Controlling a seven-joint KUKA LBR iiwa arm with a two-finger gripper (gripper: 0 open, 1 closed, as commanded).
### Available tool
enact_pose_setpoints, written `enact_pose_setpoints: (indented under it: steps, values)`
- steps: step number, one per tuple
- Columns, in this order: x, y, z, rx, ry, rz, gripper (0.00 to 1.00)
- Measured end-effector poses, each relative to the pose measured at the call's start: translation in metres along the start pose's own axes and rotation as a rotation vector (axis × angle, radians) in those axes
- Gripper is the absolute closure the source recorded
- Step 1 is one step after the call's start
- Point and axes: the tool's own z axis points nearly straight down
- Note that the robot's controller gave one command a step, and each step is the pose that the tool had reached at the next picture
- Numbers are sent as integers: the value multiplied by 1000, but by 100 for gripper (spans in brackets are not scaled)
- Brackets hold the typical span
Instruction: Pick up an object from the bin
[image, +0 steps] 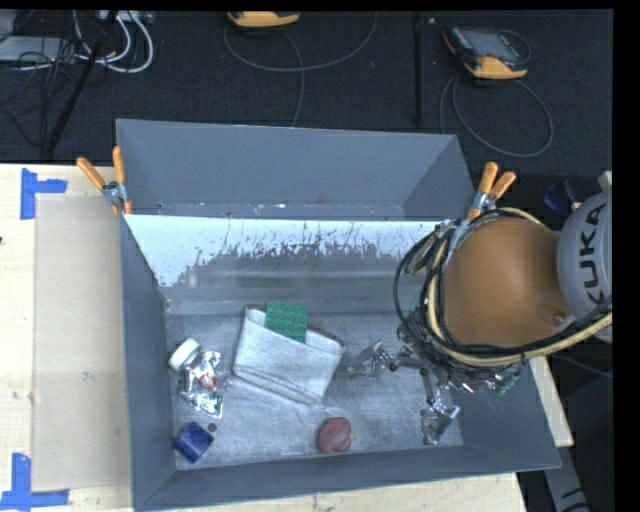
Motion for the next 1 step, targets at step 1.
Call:
enact_pose_setpoints:
  steps: [1]
  values:
    - [-50, 36, 69, 10, -9, -10, 0]
